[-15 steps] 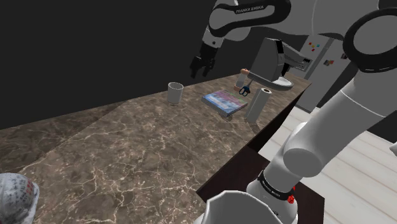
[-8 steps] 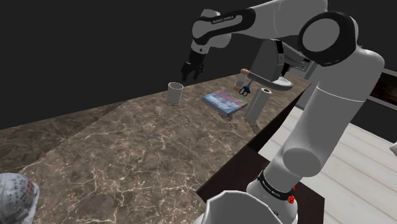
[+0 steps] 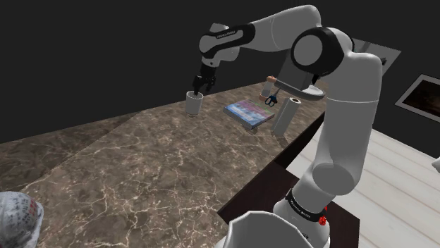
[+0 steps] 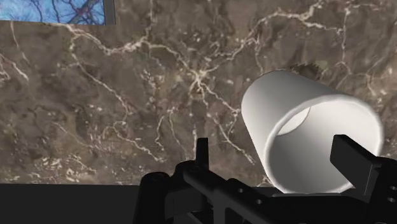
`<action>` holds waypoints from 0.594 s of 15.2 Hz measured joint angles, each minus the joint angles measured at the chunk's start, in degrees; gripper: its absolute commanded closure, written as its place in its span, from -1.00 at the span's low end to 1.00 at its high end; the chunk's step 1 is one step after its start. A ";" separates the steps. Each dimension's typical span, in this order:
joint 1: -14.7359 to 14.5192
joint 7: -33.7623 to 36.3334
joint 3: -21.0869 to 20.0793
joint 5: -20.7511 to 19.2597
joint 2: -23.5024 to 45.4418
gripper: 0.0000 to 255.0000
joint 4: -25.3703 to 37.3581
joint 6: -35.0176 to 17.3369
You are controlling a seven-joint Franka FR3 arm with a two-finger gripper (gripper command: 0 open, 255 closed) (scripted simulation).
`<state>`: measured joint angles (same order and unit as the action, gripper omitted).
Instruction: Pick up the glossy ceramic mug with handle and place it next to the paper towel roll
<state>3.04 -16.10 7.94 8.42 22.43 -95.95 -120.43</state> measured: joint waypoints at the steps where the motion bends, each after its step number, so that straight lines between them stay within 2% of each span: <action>1: -0.03 -0.01 -0.05 0.06 0.41 -1.00 -0.06 -0.44; 9: -0.15 -0.17 -0.38 0.54 2.71 -1.00 -1.08 -3.77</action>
<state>2.89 -16.27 7.56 8.96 25.14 -97.04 -124.19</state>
